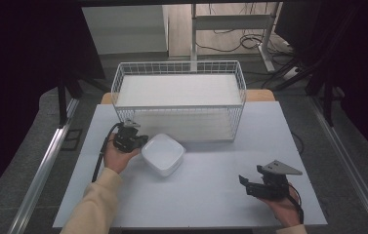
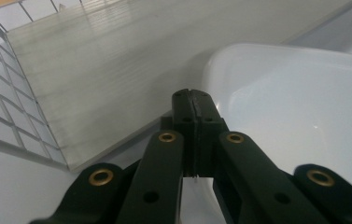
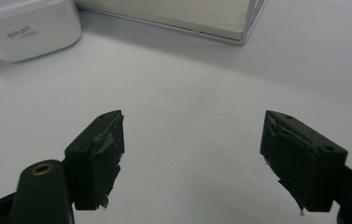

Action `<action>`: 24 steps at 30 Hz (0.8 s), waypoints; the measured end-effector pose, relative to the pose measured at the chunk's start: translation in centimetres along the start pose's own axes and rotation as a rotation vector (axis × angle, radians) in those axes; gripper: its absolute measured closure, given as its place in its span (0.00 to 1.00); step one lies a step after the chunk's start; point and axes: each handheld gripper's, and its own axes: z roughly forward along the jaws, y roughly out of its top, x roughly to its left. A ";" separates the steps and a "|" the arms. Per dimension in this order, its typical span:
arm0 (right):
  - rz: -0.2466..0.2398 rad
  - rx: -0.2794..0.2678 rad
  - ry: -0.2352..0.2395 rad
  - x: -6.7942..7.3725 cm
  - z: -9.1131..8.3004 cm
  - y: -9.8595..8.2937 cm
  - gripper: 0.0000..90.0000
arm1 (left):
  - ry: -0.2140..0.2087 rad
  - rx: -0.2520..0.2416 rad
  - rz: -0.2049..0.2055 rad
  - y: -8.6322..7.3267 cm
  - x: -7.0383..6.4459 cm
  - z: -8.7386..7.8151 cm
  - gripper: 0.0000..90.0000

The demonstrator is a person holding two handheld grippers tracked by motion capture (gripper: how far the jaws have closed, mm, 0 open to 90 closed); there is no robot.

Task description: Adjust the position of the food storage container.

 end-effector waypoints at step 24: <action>-0.005 0.009 -0.002 0.1 0.2 -0.1 0.24 | -0.059 0.023 0.034 0.0 -0.1 1.3 1.00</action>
